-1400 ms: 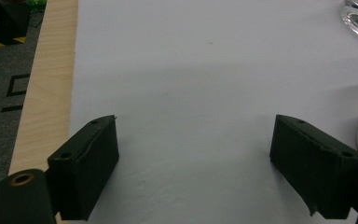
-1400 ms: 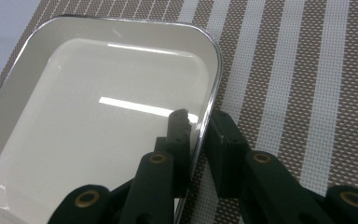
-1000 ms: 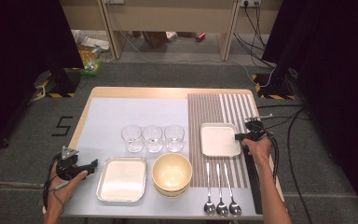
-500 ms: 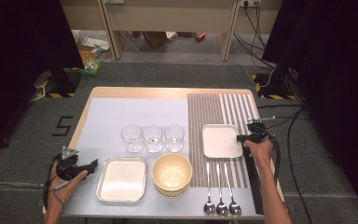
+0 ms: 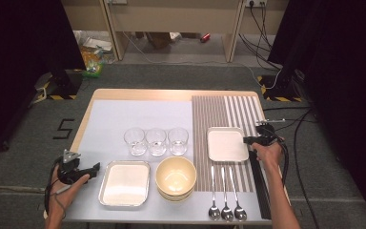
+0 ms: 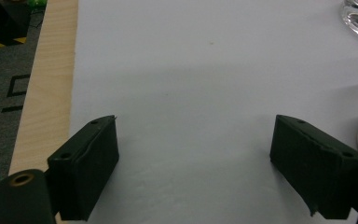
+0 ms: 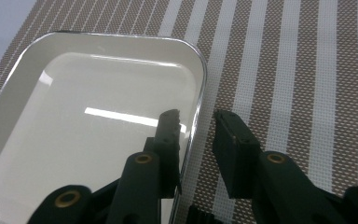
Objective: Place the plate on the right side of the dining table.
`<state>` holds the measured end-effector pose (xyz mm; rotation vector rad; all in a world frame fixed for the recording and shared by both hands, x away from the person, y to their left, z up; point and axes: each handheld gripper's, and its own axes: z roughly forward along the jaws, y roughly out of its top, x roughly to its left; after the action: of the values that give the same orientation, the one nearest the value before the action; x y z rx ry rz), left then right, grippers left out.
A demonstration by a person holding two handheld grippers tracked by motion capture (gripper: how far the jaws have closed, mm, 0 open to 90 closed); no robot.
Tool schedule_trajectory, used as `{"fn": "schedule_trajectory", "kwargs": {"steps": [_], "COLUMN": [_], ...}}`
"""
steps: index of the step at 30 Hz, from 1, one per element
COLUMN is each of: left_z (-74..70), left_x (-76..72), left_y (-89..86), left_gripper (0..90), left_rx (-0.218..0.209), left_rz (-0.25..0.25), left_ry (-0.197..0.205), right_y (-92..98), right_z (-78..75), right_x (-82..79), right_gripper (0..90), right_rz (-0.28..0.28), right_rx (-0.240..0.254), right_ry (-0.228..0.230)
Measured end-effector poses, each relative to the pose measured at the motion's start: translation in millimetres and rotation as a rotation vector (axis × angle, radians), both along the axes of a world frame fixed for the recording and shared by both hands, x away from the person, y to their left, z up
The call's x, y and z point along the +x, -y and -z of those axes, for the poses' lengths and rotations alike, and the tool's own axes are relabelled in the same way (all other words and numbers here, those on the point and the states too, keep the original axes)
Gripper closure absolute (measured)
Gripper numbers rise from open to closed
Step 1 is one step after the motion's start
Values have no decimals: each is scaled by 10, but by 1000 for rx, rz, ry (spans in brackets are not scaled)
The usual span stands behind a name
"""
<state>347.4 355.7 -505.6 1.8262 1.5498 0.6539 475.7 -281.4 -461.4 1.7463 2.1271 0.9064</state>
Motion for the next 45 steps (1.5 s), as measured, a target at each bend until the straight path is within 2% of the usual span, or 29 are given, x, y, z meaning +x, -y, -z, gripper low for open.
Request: {"fn": "schedule_trajectory", "kwargs": {"steps": [1,9,12,13,18,32,45], "left_z": [-2,-1,-1,-1,-1,-1,0], "left_x": [-1,-2,-2,-2,-3,-3,-4], "left_y": [-1,0,-2,-2,-2,-2,-2], "left_gripper": [141,141,141,141,141,141,141], "left_rx": [1,1,2,2,2,3,2], "left_rz": [2,2,3,2,2,3,2], "left_ry": [-3,-2,-2,-2,-1,-1,0], "right_y": [25,49,21,6,-33,-162,-293], "right_z": [-35,-157,-215,-229,-294,-489,-563], "right_x": [-27,-112,-154,-166,-221,-350,-428], "right_gripper": [675,622,614,611,605,601,589], "right_rz": [2,-8,-41,-39,-71,-130,-174], "right_rx": [13,35,38,44,43,40,41], "right_ry": [13,57,82,75,102,129,143]}}
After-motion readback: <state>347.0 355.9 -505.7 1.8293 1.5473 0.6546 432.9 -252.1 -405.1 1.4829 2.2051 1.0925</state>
